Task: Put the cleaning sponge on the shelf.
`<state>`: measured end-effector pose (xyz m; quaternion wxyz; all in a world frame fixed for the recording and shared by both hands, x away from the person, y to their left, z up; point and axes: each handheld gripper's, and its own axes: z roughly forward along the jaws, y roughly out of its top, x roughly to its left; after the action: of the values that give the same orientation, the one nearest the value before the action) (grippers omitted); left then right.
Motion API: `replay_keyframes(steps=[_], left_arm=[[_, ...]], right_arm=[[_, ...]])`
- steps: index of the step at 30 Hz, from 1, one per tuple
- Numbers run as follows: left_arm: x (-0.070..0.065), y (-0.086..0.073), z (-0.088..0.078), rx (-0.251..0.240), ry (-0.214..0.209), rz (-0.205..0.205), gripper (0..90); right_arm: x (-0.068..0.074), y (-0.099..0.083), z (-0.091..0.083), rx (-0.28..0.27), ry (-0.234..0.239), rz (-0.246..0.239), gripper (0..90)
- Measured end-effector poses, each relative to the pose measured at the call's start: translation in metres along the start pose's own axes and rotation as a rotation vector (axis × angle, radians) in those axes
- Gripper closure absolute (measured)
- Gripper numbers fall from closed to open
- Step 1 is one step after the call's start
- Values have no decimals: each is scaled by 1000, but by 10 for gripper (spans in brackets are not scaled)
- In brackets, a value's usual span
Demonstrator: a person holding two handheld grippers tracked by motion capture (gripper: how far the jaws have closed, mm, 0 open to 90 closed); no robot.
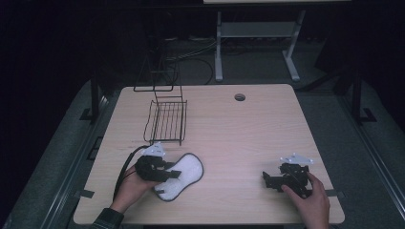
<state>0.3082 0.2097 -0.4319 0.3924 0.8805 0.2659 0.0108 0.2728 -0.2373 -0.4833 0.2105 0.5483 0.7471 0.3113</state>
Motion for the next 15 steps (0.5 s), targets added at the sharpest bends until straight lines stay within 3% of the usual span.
replay_keyframes(steps=[8, 15], left_arm=[[1, 4, -7, -17, -35, -20, 681], [1, 7, -13, -40, -40, -15, 721]], right_arm=[[0, 0, 0, 0, 0, 0, 0], [0, 0, 0, 0, 0, 0, 0]])
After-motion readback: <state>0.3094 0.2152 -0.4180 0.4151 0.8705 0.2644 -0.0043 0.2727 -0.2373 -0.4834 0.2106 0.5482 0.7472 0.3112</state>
